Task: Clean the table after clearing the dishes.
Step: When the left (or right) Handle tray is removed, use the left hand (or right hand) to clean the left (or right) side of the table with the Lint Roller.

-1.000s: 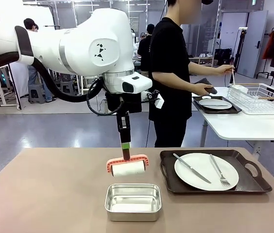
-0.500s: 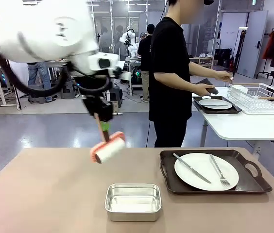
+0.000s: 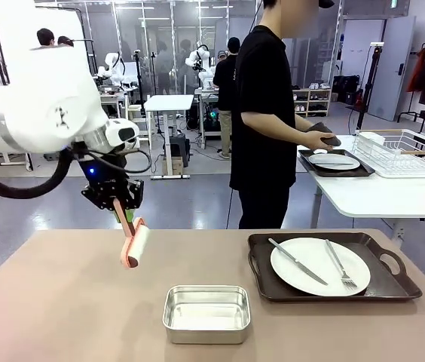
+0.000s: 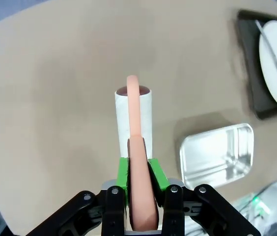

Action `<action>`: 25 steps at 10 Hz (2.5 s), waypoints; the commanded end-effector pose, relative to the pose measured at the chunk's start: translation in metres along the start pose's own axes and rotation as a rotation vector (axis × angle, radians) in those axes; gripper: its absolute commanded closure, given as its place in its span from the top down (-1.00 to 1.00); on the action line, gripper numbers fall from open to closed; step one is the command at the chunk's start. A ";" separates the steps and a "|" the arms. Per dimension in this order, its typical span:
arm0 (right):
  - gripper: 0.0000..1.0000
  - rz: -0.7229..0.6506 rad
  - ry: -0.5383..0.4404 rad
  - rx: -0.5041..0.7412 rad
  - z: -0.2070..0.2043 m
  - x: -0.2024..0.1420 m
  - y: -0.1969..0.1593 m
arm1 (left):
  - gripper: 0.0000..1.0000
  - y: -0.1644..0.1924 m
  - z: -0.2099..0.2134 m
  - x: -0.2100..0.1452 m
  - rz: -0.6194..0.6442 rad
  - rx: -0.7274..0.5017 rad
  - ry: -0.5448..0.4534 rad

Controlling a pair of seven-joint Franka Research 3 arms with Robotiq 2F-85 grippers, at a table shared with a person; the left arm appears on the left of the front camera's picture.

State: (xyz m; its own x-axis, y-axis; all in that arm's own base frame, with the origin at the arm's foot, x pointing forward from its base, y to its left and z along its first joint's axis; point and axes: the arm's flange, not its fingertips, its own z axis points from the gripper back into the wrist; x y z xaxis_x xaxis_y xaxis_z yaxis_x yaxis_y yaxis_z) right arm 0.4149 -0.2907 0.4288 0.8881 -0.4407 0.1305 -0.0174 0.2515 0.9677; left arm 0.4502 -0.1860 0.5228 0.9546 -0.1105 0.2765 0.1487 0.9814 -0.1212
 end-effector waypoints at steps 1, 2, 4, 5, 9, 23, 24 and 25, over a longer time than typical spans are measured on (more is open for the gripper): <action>1.00 0.005 -0.003 0.003 0.000 -0.001 0.004 | -0.70 -0.006 -0.006 0.002 -0.099 0.145 -0.022; 1.00 0.005 -0.003 0.003 0.000 -0.001 0.004 | -0.70 0.000 0.000 0.000 0.000 0.000 0.000; 1.00 0.005 -0.003 0.003 0.000 -0.001 0.004 | -0.70 0.000 0.000 0.000 0.000 0.000 0.000; 1.00 0.005 -0.003 0.003 0.000 -0.001 0.004 | -0.70 0.000 0.000 0.000 0.000 0.000 0.000; 1.00 0.005 -0.003 0.003 0.000 -0.001 0.004 | -0.56 0.029 -0.024 0.035 0.087 -0.046 -0.034; 1.00 0.005 -0.003 0.003 0.000 -0.001 0.004 | -0.56 0.175 -0.104 0.061 0.166 -0.467 0.070; 1.00 0.005 -0.003 0.003 0.000 -0.001 0.004 | -0.56 0.181 -0.106 0.062 0.168 -0.497 0.082; 1.00 0.005 -0.003 0.003 0.000 -0.001 0.004 | -0.56 0.183 -0.111 0.061 0.162 -0.496 0.088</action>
State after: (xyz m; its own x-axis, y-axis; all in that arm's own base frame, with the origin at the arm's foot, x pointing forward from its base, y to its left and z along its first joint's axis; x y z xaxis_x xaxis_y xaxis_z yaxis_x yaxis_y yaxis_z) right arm 0.4150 -0.2906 0.4288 0.8882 -0.4405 0.1306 -0.0175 0.2515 0.9677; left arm 0.5593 -0.0363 0.4126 0.9902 0.0246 0.1377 0.0582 0.8227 -0.5655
